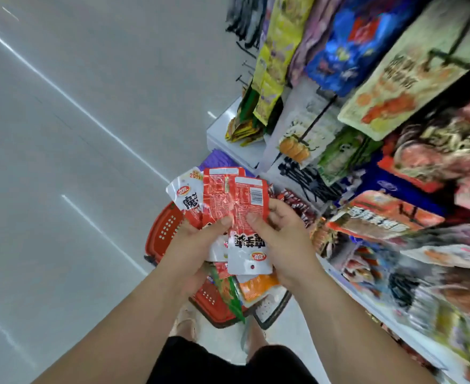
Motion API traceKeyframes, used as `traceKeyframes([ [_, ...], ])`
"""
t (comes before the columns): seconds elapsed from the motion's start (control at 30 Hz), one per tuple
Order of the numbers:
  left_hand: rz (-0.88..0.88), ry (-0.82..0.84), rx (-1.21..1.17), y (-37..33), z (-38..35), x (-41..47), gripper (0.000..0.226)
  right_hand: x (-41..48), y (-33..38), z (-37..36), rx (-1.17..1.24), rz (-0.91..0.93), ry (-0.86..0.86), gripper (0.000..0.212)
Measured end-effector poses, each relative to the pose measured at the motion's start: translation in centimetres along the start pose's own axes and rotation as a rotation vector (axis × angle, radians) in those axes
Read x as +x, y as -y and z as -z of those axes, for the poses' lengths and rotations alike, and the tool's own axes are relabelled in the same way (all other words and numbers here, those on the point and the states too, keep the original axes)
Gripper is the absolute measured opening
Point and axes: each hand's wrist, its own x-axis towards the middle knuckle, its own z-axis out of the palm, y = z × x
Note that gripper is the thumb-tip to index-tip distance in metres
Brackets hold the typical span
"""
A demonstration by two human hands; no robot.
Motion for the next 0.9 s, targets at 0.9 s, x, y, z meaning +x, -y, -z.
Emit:
traceKeyframes([
  [0.9,-0.468,0.069,0.137,-14.9,-13.4,-11.0,0.029,-10.0,24.2,5.3,-0.030,0.655,-0.262,0.004],
])
